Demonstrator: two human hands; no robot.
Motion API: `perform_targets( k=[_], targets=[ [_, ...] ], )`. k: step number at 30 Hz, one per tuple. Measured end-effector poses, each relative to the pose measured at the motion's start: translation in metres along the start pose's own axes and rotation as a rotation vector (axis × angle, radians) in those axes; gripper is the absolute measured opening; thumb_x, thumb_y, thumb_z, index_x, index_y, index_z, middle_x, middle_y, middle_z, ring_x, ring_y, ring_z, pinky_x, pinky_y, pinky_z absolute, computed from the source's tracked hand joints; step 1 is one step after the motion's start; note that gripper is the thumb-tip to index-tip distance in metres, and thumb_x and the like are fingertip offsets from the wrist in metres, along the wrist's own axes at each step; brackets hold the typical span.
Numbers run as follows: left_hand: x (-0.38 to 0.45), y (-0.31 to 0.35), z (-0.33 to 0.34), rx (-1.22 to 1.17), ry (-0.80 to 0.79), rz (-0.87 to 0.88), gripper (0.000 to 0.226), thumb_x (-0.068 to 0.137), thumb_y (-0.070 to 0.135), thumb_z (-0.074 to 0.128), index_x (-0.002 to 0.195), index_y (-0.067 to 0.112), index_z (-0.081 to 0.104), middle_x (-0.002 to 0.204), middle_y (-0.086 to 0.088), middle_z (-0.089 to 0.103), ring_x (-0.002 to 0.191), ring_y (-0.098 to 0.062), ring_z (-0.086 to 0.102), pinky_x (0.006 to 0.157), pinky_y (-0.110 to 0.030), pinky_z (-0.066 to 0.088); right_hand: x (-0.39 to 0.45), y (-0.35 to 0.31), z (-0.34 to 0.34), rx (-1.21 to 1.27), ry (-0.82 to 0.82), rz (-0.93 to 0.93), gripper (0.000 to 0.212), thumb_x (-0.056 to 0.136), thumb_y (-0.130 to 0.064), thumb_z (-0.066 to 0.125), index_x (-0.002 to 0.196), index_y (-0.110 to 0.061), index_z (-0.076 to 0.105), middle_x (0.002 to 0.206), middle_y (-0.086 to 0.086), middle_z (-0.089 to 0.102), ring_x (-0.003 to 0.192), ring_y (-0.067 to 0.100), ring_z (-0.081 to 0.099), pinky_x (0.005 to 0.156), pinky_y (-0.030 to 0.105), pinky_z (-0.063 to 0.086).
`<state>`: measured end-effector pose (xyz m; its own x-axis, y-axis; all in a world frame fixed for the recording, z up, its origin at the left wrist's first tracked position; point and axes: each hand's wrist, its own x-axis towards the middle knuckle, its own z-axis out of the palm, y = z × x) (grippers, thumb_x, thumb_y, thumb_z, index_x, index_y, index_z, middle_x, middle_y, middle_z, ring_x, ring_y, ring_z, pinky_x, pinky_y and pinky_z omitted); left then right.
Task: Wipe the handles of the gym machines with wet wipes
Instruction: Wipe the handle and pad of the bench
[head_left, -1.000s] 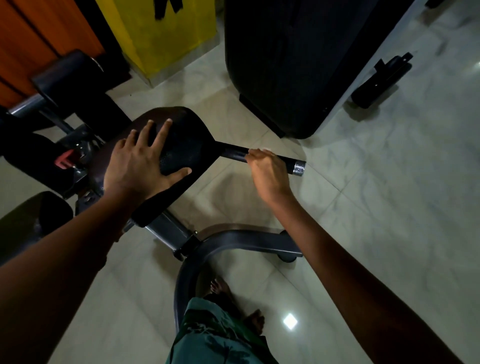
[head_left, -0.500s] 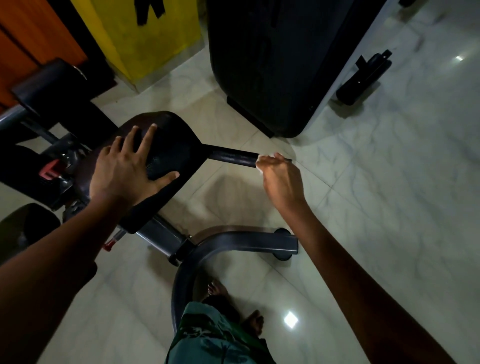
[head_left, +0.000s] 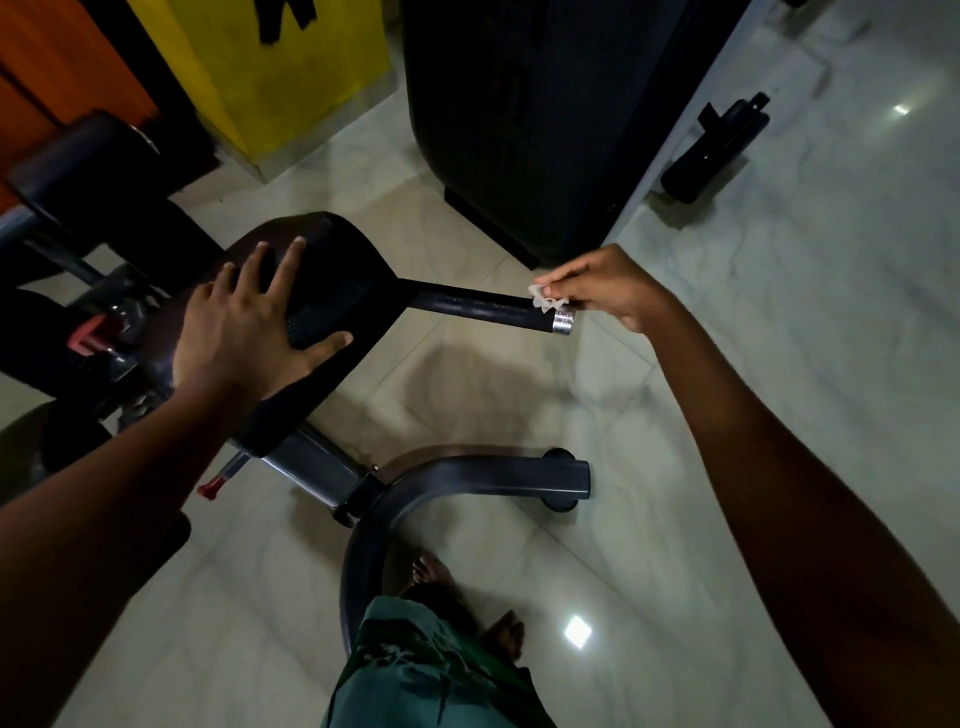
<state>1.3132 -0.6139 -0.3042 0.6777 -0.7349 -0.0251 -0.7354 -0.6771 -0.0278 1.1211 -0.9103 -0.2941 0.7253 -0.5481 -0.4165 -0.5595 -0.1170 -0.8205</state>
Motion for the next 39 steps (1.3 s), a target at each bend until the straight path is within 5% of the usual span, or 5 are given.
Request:
perform_targets(
  k=[10,16,25,31,39],
  targets=[
    [0.0,0.0,-0.001,-0.002,0.011,0.01,0.101,0.073,0.081,0.038,0.151,0.026,0.005,0.154,-0.018,0.023,0.134,-0.044,0.031,0.106,-0.052,0.031,0.009,-0.006,-0.003,-0.124,0.057,0.167,0.023,0.077,-0.001,0.072,0.1,0.001,0.069,0.092,0.011,0.068,0.075,0.01,0.064,0.067,0.021,0.054],
    [0.0,0.0,-0.002,0.002,-0.012,0.005,0.102,0.072,0.083,0.033,0.151,0.027,0.002,0.155,-0.017,0.02,0.136,-0.043,0.029,0.108,-0.051,0.029,0.002,0.005,0.005,0.025,0.065,0.319,0.023,0.089,-0.002,0.057,0.111,0.003,0.062,0.1,0.019,0.063,0.069,0.02,0.066,0.075,0.031,0.056],
    [0.001,0.0,-0.001,-0.025,0.024,0.02,0.104,0.071,0.087,0.032,0.151,0.026,0.006,0.153,-0.019,0.023,0.133,-0.045,0.032,0.106,-0.054,0.031,-0.031,0.043,0.038,0.833,0.49,0.325,0.009,0.084,0.007,0.059,0.084,0.0,0.064,0.071,0.01,0.067,0.065,0.019,0.066,0.059,0.026,0.058],
    [0.001,-0.002,0.002,-0.006,0.029,0.026,0.103,0.07,0.086,0.028,0.15,0.026,0.006,0.152,-0.02,0.026,0.132,-0.045,0.034,0.103,-0.054,0.034,-0.036,0.044,0.074,0.637,0.902,0.178,0.021,0.079,0.002,0.068,0.1,0.001,0.071,0.092,0.008,0.07,0.081,0.014,0.067,0.078,0.023,0.055],
    [0.0,0.0,0.0,-0.027,0.048,0.037,0.1,0.074,0.079,0.041,0.15,0.023,0.009,0.15,-0.022,0.027,0.131,-0.046,0.035,0.103,-0.056,0.035,-0.03,0.038,0.071,0.716,0.937,0.156,0.019,0.079,0.004,0.067,0.097,0.004,0.07,0.089,0.008,0.069,0.072,0.007,0.063,0.071,0.013,0.052]
  ],
)
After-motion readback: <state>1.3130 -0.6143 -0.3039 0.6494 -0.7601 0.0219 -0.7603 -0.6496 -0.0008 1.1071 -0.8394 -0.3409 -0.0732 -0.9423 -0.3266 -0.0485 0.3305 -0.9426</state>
